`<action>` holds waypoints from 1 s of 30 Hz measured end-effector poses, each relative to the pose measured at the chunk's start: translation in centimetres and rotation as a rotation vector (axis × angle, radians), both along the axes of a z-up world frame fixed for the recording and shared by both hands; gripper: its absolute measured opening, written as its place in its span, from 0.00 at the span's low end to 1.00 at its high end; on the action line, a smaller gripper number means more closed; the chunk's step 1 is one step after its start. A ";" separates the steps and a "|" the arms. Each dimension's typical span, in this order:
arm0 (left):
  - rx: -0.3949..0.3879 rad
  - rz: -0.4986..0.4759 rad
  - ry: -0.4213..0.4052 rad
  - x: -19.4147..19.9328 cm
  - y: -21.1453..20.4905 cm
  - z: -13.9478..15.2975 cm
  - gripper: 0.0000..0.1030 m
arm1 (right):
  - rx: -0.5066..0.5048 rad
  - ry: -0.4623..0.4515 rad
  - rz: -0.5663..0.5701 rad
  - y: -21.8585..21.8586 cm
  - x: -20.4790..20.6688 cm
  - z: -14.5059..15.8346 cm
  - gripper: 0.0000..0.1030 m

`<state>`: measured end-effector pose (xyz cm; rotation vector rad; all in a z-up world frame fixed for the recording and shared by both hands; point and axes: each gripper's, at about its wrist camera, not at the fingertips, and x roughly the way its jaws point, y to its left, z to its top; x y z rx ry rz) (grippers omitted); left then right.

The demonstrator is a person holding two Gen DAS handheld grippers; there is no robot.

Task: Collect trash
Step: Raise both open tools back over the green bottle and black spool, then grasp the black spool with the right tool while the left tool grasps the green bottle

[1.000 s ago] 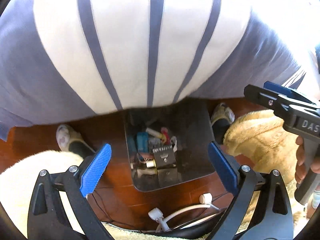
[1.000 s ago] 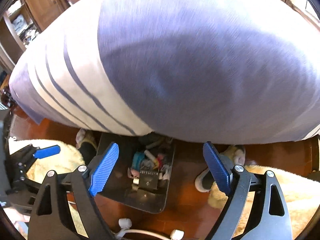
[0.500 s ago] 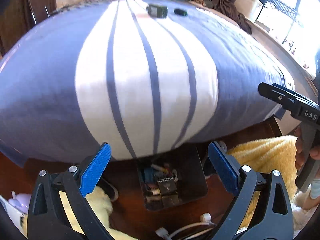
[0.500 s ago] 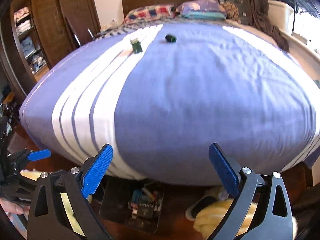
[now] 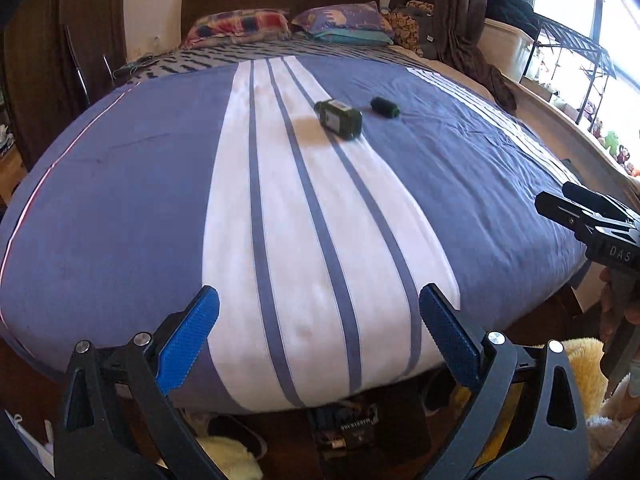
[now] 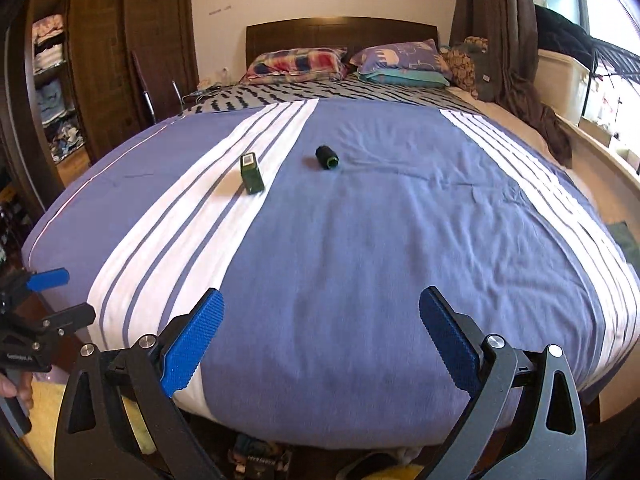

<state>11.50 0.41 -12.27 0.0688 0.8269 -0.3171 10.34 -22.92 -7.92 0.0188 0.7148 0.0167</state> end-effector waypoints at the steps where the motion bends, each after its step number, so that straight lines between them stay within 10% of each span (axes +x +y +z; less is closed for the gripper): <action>1: 0.003 -0.001 -0.003 0.7 -0.1 0.2 0.92 | -0.004 0.000 0.001 0.0 0.3 0.2 0.96; 30: 0.026 -0.039 0.084 20.0 -6.4 -2.8 0.92 | 0.022 0.173 -0.030 -1.5 24.6 -4.7 0.95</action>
